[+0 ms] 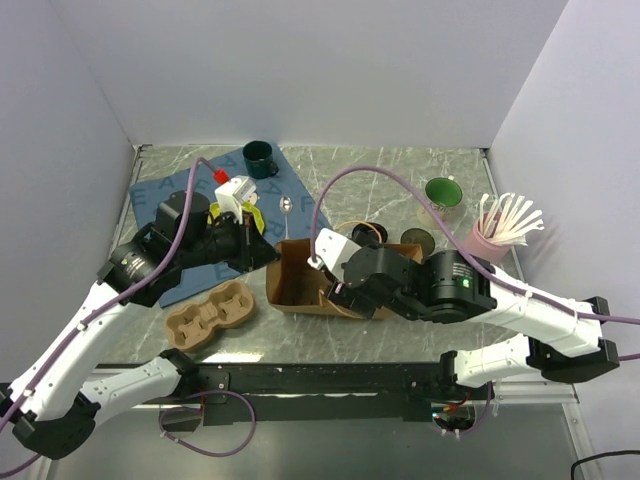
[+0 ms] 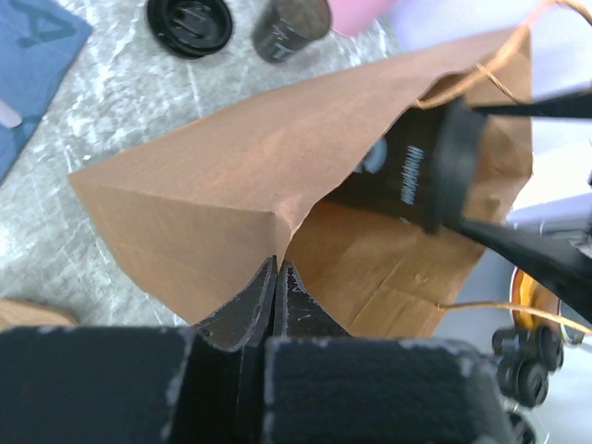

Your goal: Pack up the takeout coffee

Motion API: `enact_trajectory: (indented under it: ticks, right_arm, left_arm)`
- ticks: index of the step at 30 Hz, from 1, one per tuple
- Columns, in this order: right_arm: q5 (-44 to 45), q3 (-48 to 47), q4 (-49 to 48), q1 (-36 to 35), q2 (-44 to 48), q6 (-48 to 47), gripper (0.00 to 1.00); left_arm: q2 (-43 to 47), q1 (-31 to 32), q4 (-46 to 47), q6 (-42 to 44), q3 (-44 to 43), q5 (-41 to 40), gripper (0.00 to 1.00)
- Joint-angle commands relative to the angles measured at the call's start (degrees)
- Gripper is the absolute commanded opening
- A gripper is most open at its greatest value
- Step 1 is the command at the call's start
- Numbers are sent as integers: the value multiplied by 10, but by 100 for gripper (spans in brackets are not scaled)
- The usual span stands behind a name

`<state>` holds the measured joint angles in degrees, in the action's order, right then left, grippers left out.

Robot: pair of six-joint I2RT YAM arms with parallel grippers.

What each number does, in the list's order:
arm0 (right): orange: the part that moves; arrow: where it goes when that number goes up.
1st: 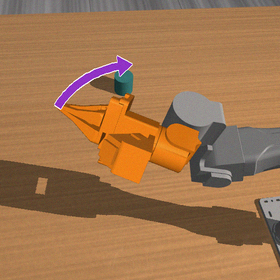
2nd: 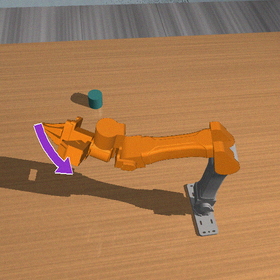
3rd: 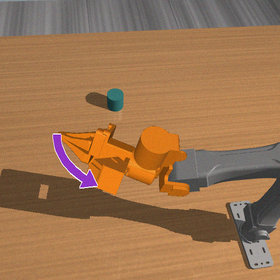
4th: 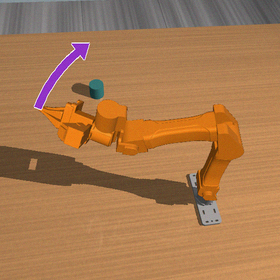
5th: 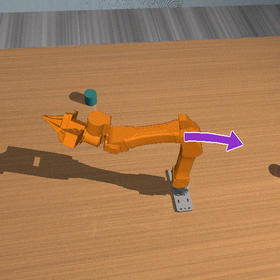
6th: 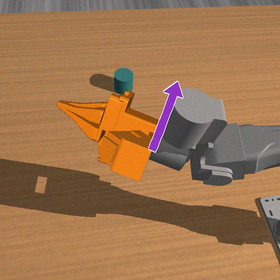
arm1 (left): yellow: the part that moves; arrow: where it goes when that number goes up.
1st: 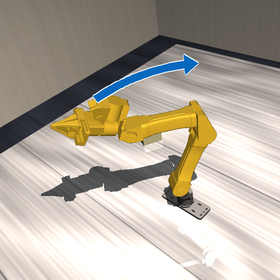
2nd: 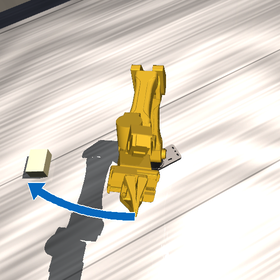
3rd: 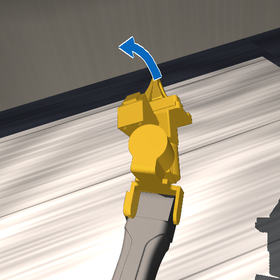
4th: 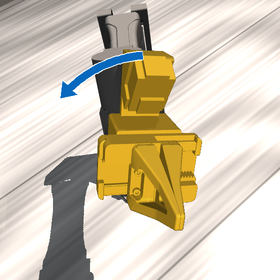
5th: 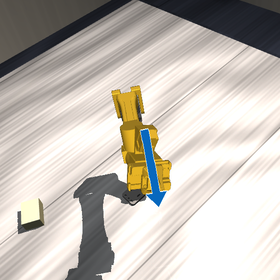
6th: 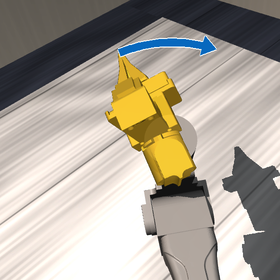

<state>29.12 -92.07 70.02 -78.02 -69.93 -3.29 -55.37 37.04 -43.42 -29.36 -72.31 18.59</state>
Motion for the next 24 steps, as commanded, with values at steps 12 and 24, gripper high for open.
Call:
enact_trajectory:
  ticks: [12, 24]
  right_arm:
    - [-24, 95, -112, -1, 25, -88, 49]
    - [34, 108, -108, -34, 12, -88, 47]
  left_arm:
    - [44, -1, 76, 91, 38, 44, 1]
    - [73, 0, 59, -15, 74, 42, 45]
